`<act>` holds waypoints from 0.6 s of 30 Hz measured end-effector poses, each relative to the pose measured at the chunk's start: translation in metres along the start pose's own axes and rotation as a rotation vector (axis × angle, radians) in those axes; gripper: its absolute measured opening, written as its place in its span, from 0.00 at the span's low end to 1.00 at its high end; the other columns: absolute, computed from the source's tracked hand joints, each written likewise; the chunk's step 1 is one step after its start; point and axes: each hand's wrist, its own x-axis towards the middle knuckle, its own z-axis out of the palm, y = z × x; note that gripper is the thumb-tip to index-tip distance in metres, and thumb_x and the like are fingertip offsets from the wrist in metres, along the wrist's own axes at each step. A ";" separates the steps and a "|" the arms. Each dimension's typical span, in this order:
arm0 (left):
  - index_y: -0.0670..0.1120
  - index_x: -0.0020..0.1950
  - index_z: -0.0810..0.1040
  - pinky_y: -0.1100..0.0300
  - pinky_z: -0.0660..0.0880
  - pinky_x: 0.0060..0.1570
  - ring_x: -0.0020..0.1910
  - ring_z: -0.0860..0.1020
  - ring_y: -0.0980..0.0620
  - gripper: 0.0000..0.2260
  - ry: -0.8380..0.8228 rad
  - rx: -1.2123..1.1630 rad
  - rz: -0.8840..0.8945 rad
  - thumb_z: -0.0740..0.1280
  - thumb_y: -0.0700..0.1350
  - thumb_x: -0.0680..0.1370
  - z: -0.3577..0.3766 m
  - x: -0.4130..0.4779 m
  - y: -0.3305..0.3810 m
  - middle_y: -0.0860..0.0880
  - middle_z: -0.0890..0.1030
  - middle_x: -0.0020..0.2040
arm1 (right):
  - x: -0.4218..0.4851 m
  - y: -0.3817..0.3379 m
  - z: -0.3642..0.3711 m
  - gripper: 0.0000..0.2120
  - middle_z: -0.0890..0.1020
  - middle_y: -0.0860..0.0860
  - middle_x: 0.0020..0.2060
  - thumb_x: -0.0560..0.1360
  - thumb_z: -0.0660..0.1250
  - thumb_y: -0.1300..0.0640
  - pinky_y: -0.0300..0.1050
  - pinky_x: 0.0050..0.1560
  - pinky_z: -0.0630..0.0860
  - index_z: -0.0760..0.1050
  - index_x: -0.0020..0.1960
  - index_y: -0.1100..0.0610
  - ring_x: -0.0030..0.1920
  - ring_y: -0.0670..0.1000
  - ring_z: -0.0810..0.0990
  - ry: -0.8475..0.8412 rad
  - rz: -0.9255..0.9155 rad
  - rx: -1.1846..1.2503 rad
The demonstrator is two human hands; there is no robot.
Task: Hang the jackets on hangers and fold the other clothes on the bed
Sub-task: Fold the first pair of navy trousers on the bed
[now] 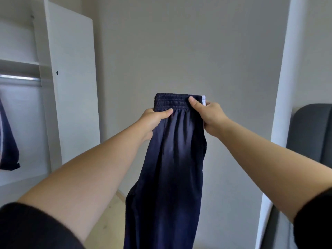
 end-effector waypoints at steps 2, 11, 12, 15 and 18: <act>0.47 0.49 0.80 0.56 0.78 0.48 0.48 0.82 0.50 0.06 0.049 -0.019 0.037 0.72 0.45 0.74 0.005 0.010 0.008 0.49 0.84 0.47 | 0.004 -0.007 -0.012 0.17 0.83 0.56 0.52 0.76 0.69 0.53 0.46 0.46 0.80 0.76 0.57 0.65 0.50 0.53 0.84 -0.132 0.151 -0.007; 0.46 0.52 0.79 0.53 0.74 0.59 0.54 0.79 0.49 0.11 0.043 -0.088 0.141 0.73 0.49 0.73 0.087 0.022 0.088 0.49 0.82 0.52 | -0.012 -0.096 -0.064 0.12 0.83 0.58 0.43 0.70 0.74 0.64 0.51 0.51 0.80 0.78 0.49 0.69 0.43 0.55 0.82 0.299 -0.128 -0.159; 0.46 0.50 0.79 0.54 0.74 0.59 0.54 0.79 0.48 0.09 0.066 -0.106 0.178 0.73 0.48 0.74 0.102 0.022 0.104 0.49 0.82 0.51 | -0.016 -0.114 -0.070 0.13 0.82 0.56 0.40 0.69 0.75 0.62 0.51 0.51 0.81 0.78 0.48 0.69 0.41 0.54 0.81 0.368 -0.184 -0.178; 0.46 0.42 0.77 0.55 0.76 0.55 0.49 0.80 0.48 0.06 0.087 -0.147 0.284 0.71 0.46 0.75 0.144 0.014 0.155 0.49 0.81 0.45 | -0.030 -0.173 -0.085 0.10 0.75 0.54 0.35 0.70 0.74 0.57 0.44 0.41 0.75 0.78 0.44 0.64 0.37 0.52 0.73 0.529 -0.336 -0.217; 0.46 0.38 0.76 0.56 0.76 0.49 0.43 0.78 0.48 0.09 0.067 -0.161 0.398 0.71 0.48 0.75 0.178 -0.003 0.209 0.48 0.80 0.41 | -0.048 -0.234 -0.105 0.11 0.77 0.61 0.35 0.71 0.71 0.57 0.44 0.38 0.70 0.76 0.43 0.66 0.37 0.51 0.69 0.621 -0.467 -0.252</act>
